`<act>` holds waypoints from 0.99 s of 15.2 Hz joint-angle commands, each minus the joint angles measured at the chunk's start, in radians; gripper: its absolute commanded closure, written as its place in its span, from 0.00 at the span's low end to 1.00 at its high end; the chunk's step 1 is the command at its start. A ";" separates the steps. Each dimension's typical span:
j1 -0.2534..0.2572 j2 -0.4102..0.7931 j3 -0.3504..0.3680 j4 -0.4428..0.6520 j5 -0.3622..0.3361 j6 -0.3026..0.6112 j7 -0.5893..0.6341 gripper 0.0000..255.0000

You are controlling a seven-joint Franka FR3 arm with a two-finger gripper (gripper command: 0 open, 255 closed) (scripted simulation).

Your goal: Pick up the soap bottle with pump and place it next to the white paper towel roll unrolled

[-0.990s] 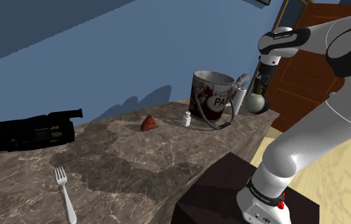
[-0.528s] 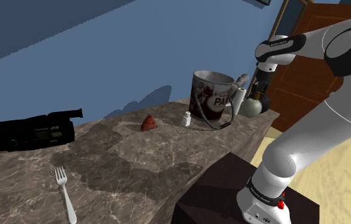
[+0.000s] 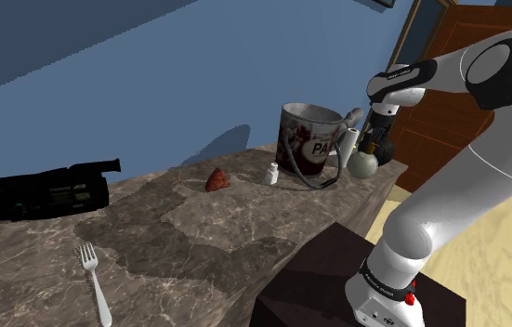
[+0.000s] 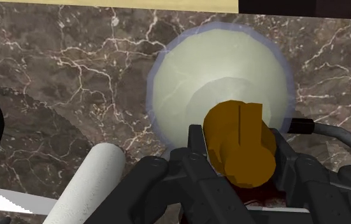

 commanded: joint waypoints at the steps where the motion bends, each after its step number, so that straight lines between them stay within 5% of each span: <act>1: 0.000 0.008 -0.006 -0.025 0.002 0.032 -0.002 1.00; 15: 0.011 0.075 -0.042 -0.096 0.041 0.157 -0.035 1.00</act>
